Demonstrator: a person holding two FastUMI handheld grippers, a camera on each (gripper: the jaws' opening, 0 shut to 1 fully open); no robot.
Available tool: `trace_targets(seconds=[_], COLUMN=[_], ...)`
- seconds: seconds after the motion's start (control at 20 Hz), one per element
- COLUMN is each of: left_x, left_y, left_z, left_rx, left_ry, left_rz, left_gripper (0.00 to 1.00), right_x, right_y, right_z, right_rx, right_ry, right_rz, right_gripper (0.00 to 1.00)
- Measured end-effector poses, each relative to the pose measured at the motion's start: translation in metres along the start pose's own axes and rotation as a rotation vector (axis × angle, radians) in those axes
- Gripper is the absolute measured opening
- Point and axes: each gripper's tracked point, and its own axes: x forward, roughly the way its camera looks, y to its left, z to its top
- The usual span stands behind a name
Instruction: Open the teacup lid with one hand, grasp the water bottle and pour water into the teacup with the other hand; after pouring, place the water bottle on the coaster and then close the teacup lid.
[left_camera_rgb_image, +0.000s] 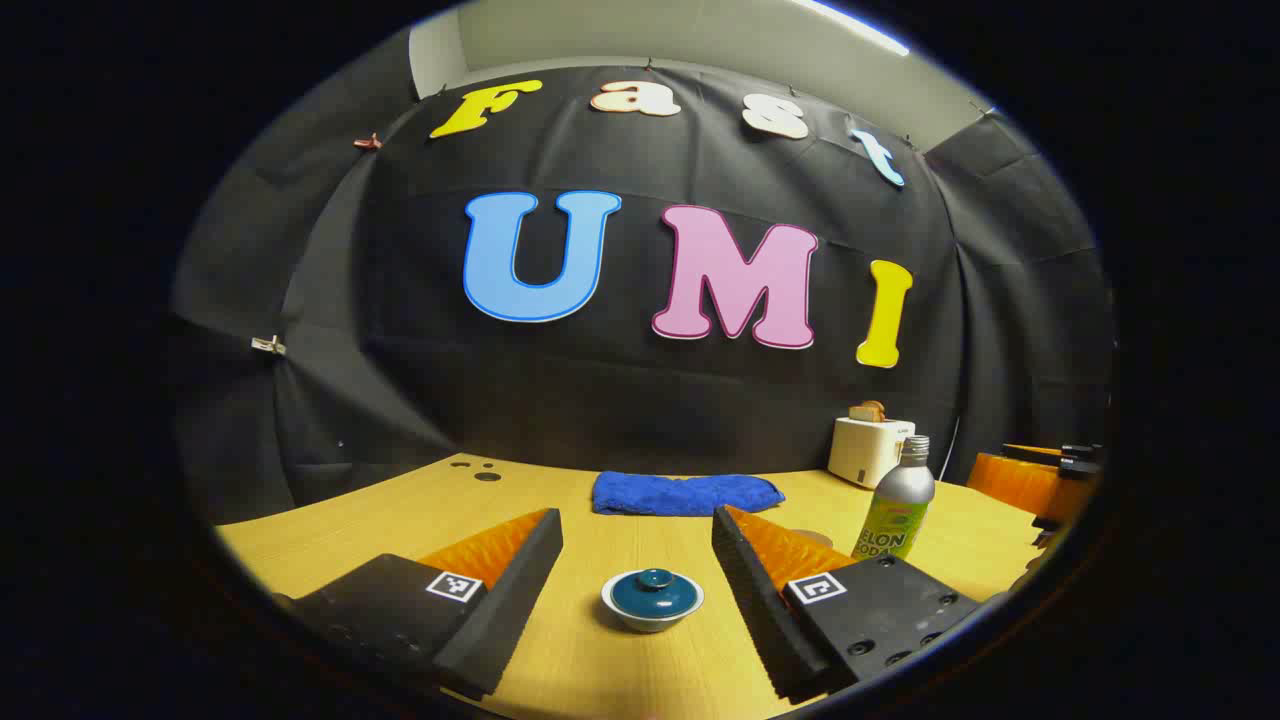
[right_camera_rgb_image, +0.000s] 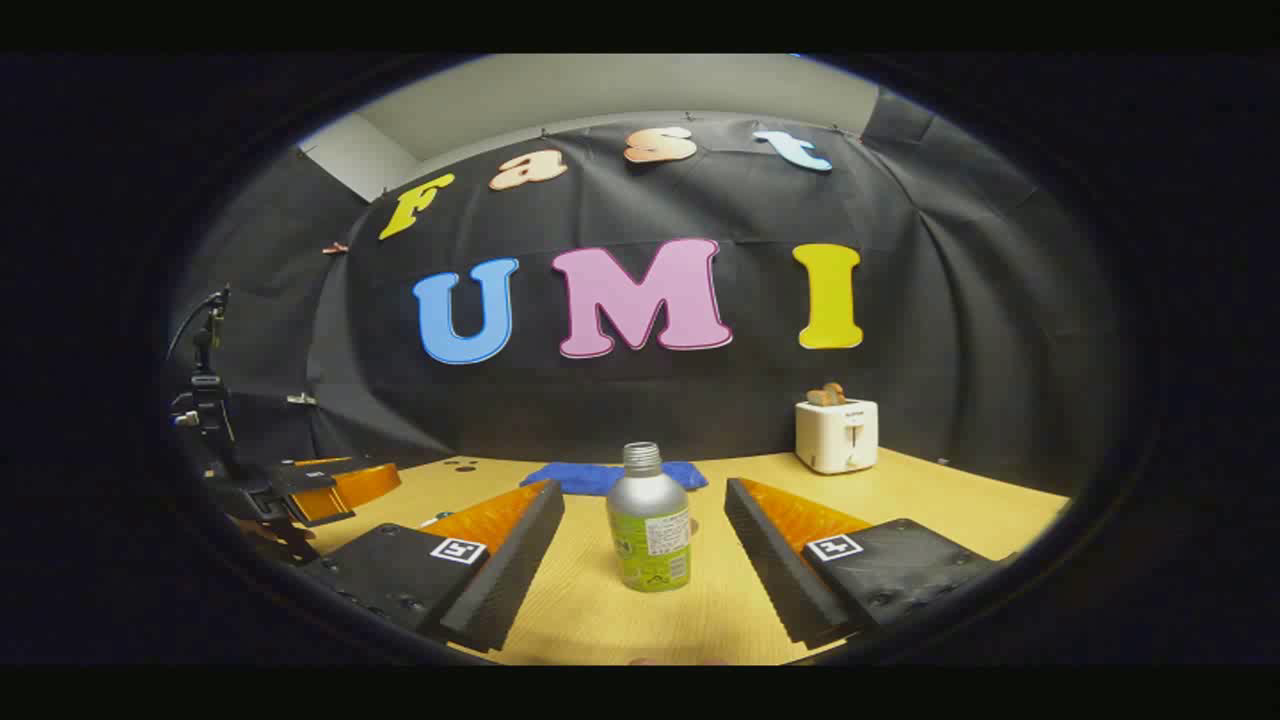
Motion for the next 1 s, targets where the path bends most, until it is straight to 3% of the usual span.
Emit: trace_targets(seconds=[0.15,0.2,0.3,0.35,0.4,0.75,1.0], left_x=[0.005,0.006,0.008,0.009,0.009,0.007,0.004], left_y=[0.000,0.001,0.001,-0.001,-0.002,0.000,-0.004], left_z=[-0.006,-0.008,-0.012,-0.015,-0.016,-0.015,-0.017], left_rx=[0.019,0.026,0.028,0.024,0.020,0.081,0.061], left_ry=[0.008,0.016,0.031,0.039,0.044,0.039,0.043], left_rz=[0.004,0.010,0.012,0.009,0.003,0.012,-0.003], left_gripper=[0.95,0.95,0.95,0.95,0.95,0.95,0.95], right_x=[0.007,0.008,0.008,0.008,0.008,0.010,0.010], right_y=[0.003,0.005,0.006,0.005,0.005,-0.001,0.004], right_z=[-0.016,-0.021,-0.026,-0.027,-0.027,-0.023,-0.027], right_rx=[0.003,0.002,0.005,0.006,0.006,0.004,-0.007], right_ry=[0.042,0.053,0.068,0.071,0.071,0.056,0.069], right_rz=[0.014,0.020,0.022,0.022,0.022,0.004,0.008], right_gripper=[1.00,0.96,1.00,0.95,1.00,1.00,1.00])
